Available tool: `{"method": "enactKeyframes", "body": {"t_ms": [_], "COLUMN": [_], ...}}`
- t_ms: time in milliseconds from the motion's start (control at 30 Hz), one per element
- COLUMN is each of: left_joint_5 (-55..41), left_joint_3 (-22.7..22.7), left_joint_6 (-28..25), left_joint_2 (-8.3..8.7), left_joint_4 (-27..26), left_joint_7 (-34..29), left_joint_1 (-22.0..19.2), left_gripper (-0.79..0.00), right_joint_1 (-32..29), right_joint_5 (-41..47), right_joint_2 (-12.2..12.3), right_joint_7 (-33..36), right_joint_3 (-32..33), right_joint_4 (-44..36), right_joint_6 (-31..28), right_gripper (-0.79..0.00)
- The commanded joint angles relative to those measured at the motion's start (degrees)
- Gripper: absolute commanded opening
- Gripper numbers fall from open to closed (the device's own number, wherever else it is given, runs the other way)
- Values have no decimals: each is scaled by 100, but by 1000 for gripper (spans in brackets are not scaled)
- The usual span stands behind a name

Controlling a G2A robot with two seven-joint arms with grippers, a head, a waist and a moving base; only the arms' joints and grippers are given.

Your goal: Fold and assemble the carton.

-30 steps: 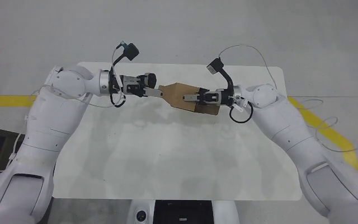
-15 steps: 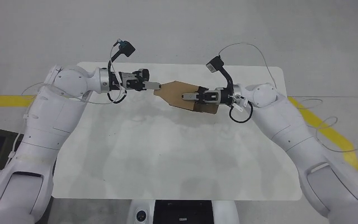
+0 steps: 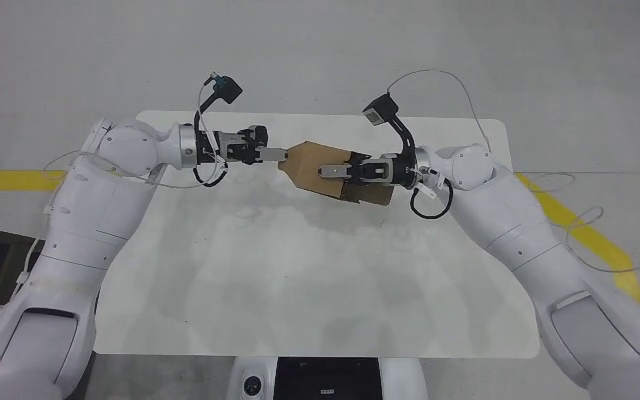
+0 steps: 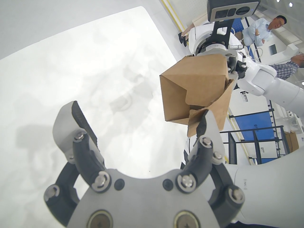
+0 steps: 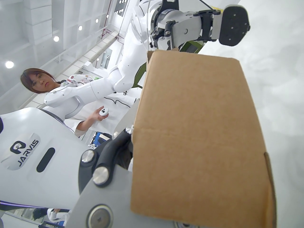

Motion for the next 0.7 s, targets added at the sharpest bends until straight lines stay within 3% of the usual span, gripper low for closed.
{"method": "enactKeyframes", "body": {"t_ms": [0,667], "left_joint_5": [-81,-668], "left_joint_3": [0,-137], "left_joint_6": [-4,-26], "left_joint_2": [-4,18], "left_joint_4": [-17,-107], "left_joint_7": [-30,-316], "left_joint_1": [0,77], "left_gripper": [0,0], "right_joint_1": [3,-3], "right_joint_5": [32,268], "right_joint_2": [1,8], "right_joint_7": [19,42], "right_joint_3": [-7,27], "right_joint_4": [-54,-208], "right_joint_6": [19,42], "right_gripper": [-785,-785]}}
